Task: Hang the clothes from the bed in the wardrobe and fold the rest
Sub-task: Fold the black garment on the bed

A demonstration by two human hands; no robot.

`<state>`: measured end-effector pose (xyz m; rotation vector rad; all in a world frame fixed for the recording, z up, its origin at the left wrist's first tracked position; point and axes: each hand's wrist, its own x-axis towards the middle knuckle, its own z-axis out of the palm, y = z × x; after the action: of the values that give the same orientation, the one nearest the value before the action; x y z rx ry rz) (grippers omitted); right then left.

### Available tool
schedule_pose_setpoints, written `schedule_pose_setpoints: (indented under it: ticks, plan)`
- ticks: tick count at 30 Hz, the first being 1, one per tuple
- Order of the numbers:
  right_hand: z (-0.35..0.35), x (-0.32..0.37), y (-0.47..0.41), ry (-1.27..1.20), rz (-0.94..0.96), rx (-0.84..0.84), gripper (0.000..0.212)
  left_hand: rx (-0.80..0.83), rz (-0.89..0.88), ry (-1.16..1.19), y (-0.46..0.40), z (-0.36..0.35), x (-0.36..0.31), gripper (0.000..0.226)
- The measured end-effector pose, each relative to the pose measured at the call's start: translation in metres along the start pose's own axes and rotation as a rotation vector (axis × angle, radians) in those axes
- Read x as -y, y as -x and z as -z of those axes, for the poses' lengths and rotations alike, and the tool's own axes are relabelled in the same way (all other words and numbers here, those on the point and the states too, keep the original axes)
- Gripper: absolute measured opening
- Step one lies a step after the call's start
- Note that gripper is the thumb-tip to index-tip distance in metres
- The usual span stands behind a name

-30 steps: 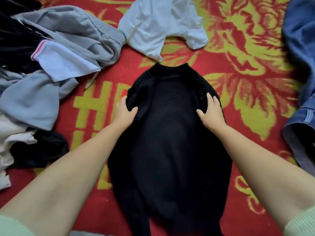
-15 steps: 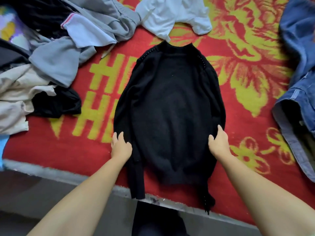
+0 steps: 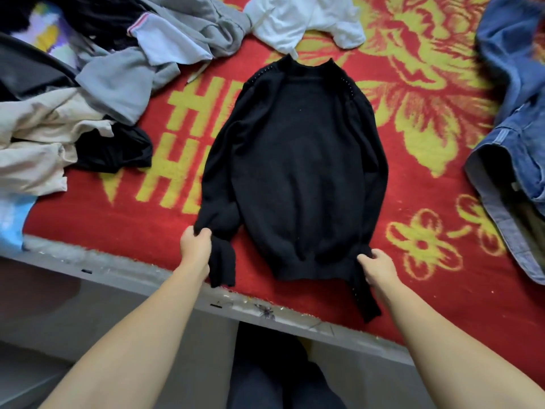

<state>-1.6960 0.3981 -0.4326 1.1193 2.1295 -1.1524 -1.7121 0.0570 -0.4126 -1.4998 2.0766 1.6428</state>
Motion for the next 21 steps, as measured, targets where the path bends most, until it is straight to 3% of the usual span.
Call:
schedule_pose_setpoints:
  ticks: [4, 6, 8, 10, 12, 13, 16, 18, 20, 21]
  plan:
    - [0.051, 0.031, 0.006, -0.093, 0.123, -0.547, 0.027, -0.371, -0.17, -0.062, -0.008, 0.032, -0.047, 0.026]
    - [0.077, 0.04, -0.001, -0.143, 0.138, -0.676, 0.03, -0.402, -0.233, -0.146, -0.012, 0.036, -0.057, 0.029]
    - [0.091, 0.043, -0.008, -0.181, 0.099, -0.701, 0.037, -0.381, -0.334, -0.345, -0.009, 0.031, -0.052, 0.038]
    - [0.083, 0.043, -0.005, -0.118, 0.126, -0.612, 0.042, -0.313, -0.529, -0.579, 0.003, 0.013, -0.035, 0.043]
    - [0.057, 0.041, 0.0, 0.013, 0.188, -0.411, 0.042, -0.124, -0.595, -0.596, 0.017, -0.013, -0.014, 0.036]
    - [0.039, 0.038, 0.0, 0.072, 0.173, -0.274, 0.042, -0.029, -0.521, -0.54, 0.018, -0.028, -0.001, 0.03]
    - [0.003, 0.032, -0.005, -0.07, -0.036, 0.048, 0.057, 0.234, 0.056, -0.187, 0.025, -0.062, 0.01, 0.032]
    - [-0.006, 0.041, -0.005, -0.295, -0.101, 0.131, 0.034, 0.403, 0.295, 0.133, 0.026, -0.075, 0.004, 0.041]
    - [-0.005, 0.055, 0.002, -0.477, -0.111, 0.279, 0.009, 0.541, 0.377, 0.335, 0.031, -0.077, -0.01, 0.032]
    - [-0.002, 0.061, 0.003, -0.539, -0.102, 0.324, 0.008, 0.581, 0.405, 0.386, 0.034, -0.076, -0.017, 0.024]
